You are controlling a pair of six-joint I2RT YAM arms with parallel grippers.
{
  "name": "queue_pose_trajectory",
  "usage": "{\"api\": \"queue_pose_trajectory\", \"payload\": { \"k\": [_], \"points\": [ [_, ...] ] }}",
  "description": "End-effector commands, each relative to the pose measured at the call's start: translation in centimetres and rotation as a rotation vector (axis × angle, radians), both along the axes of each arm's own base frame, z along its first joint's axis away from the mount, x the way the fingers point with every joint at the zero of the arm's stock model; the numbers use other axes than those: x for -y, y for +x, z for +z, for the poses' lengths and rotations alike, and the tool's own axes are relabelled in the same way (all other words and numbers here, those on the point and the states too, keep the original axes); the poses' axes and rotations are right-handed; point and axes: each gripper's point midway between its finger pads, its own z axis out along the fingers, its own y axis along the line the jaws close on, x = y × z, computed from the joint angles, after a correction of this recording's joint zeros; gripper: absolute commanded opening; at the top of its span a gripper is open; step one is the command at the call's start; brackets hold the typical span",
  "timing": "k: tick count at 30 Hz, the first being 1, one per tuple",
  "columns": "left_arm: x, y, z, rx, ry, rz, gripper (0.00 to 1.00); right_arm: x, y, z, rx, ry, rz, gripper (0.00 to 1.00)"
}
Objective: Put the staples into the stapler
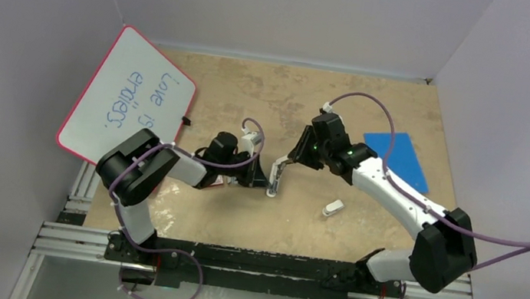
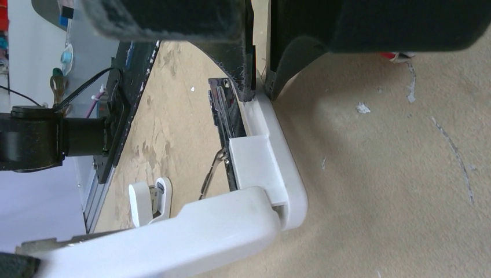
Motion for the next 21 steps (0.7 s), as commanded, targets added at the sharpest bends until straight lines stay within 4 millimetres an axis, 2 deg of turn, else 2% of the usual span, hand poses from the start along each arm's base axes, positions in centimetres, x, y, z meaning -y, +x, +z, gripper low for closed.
{"api": "queue_pose_trajectory", "payload": {
  "k": [1,13,16,21],
  "points": [
    [1.1,-1.6,2.6,0.085,-0.095,-0.133,0.0,-2.2,3.0,2.7,0.118,0.093,0.009,0.28],
    [1.1,-2.4,2.6,0.055,-0.121,-0.147,0.0,-1.7,5.3,0.9,0.127,0.038,-0.068,0.33],
    [1.2,-2.4,2.4,0.032,-0.123,-0.138,0.0,-1.6,5.6,0.4,0.123,0.025,-0.074,0.34],
    [1.3,-1.5,2.0,-0.049,-0.103,-0.064,0.0,-2.2,5.0,0.8,0.116,0.06,-0.044,0.39]
  ]
}}
